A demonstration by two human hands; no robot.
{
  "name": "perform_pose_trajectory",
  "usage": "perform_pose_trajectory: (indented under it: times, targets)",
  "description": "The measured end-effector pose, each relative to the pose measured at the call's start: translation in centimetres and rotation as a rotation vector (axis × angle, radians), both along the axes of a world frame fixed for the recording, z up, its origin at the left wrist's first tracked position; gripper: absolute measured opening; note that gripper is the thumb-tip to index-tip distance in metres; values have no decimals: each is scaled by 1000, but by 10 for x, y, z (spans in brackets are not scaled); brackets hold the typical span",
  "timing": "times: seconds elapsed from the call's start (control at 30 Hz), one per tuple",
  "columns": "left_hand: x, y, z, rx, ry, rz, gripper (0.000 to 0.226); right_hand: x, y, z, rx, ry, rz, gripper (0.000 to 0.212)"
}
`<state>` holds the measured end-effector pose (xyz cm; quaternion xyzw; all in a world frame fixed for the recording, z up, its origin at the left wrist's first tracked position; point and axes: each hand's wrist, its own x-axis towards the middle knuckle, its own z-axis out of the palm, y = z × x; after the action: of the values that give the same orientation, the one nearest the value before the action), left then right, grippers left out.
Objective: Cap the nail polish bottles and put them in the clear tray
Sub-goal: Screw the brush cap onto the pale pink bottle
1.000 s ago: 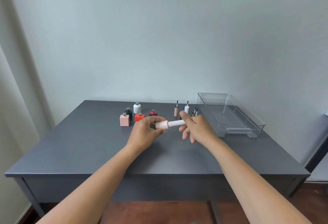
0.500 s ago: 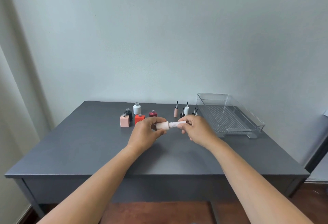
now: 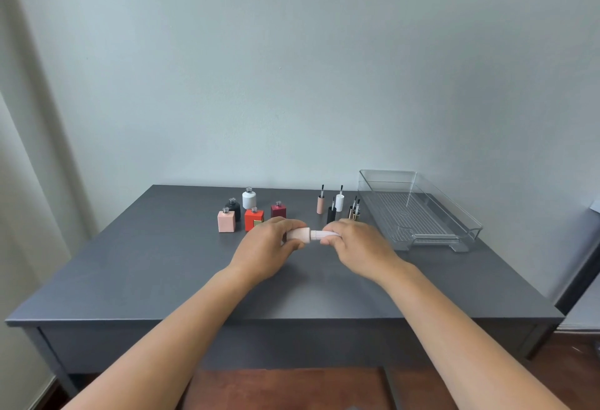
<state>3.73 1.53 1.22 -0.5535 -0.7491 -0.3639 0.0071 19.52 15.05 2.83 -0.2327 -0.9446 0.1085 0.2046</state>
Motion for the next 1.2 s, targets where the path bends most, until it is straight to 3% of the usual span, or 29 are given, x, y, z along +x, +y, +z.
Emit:
perform_pose_trajectory:
  times: [0.13, 0.5, 0.8, 1.0, 1.1, 1.2]
  targets:
    - [6, 0, -3, 5, 57, 25, 33, 0, -1, -2, -18, -9, -9, 19]
    - [17, -2, -14, 58, 239, 56, 30, 1, 6, -15, -400, 77, -40, 12]
    - [10, -2, -8, 37, 218, 63, 29, 1, 2, -8, -512, 166, -22, 12]
    - [3, -2, -9, -8, 3, 68, 24, 1, 4, 6, -760, 448, 43, 7]
    - [0, -4, -14, 15, -186, 104, 18, 2, 16, 7, -729, 569, -124, 14]
    - [-1, -5, -16, 29, -305, 117, 16, 2, 29, 1, -594, 547, -352, 13]
